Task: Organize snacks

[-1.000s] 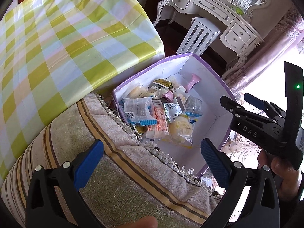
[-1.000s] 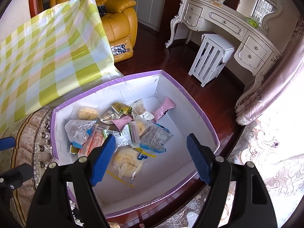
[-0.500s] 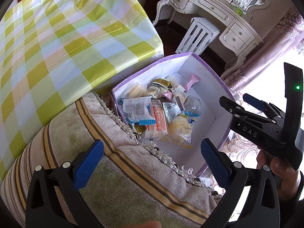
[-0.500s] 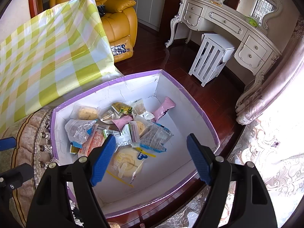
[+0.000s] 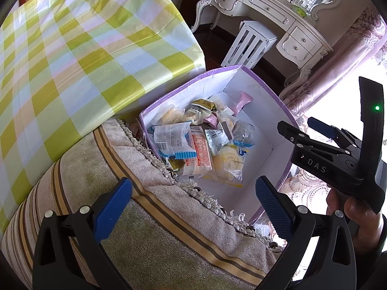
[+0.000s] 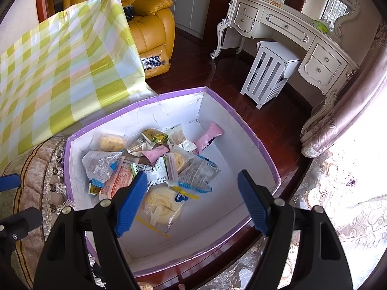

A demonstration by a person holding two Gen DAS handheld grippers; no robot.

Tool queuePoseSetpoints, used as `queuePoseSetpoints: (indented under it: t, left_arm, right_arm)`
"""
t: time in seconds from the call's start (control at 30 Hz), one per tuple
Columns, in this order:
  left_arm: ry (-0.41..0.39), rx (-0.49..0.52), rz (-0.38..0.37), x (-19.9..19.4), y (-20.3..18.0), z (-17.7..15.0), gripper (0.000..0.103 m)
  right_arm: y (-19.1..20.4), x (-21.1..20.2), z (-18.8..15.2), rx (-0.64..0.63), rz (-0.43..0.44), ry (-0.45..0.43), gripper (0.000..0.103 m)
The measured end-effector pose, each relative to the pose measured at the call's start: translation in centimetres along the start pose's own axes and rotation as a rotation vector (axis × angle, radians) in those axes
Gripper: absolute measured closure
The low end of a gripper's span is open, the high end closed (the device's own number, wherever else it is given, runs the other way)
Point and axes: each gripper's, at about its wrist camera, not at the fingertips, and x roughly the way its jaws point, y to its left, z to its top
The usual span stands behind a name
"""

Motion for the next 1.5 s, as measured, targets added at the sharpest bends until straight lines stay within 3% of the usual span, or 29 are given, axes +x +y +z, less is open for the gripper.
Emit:
queuePoseSetpoints:
  t: [0.17,0.23,0.33,0.43,0.57,0.67,0.73,0.83,0.9,1.1,1.5]
  left_arm:
    - [-0.027,0.014,-0.041,-0.7,-0.3,0.2,0.004]
    - [-0.068,-0.005,-0.007,-2.7,0.5,0.0,0.004]
    - [-0.146,-0.075,0.098,-6.8,3.8,-1.4,0.004]
    - [-0.223,-0.235,0.257,-10.8,9.3,-4.9,0.004]
    - [-0.258,-0.467,0.48,-14.6,16.2,-10.9,0.004]
    - [-0.266,-0.563,0.56,-16.5,19.7,-14.8,0.004]
    - [-0.268,-0.604,0.561,-16.9,21.1,-16.9,0.004]
    - [-0.266,-0.638,0.55,-17.0,22.2,-19.3,0.004]
    - [-0.262,-0.644,0.545,-16.6,22.4,-20.2,0.004]
    - [-0.283,-0.613,0.565,-15.5,22.1,-20.3,0.004]
    - [-0.298,-0.625,0.554,-15.2,22.8,-20.3,0.004]
  right_arm:
    - [-0.1,-0.1,0.0,0.011,0.008,-0.005,0.026]
    - [0.4,-0.7,0.2,0.011,0.032,-0.019,0.026]
    - [3.2,-2.5,1.1,-0.021,0.113,-0.055,0.026]
    - [8.8,-4.9,1.5,-0.11,0.251,-0.085,0.023]
    - [17.9,-7.4,0.6,-0.23,0.454,-0.058,0.021]
    - [23.8,-8.4,-0.9,-0.301,0.521,-0.033,0.021]
    - [26.3,-8.7,-1.9,-0.312,0.531,-0.034,0.021]
    - [29.1,-8.7,-3.8,-0.381,0.468,-0.051,0.019]
    - [30.0,-8.1,-5.0,-0.401,0.418,-0.059,0.008]
    - [30.0,-7.3,-5.4,-0.406,0.364,-0.069,0.002]
    - [29.8,-7.1,-5.1,-0.383,0.399,-0.037,0.001]
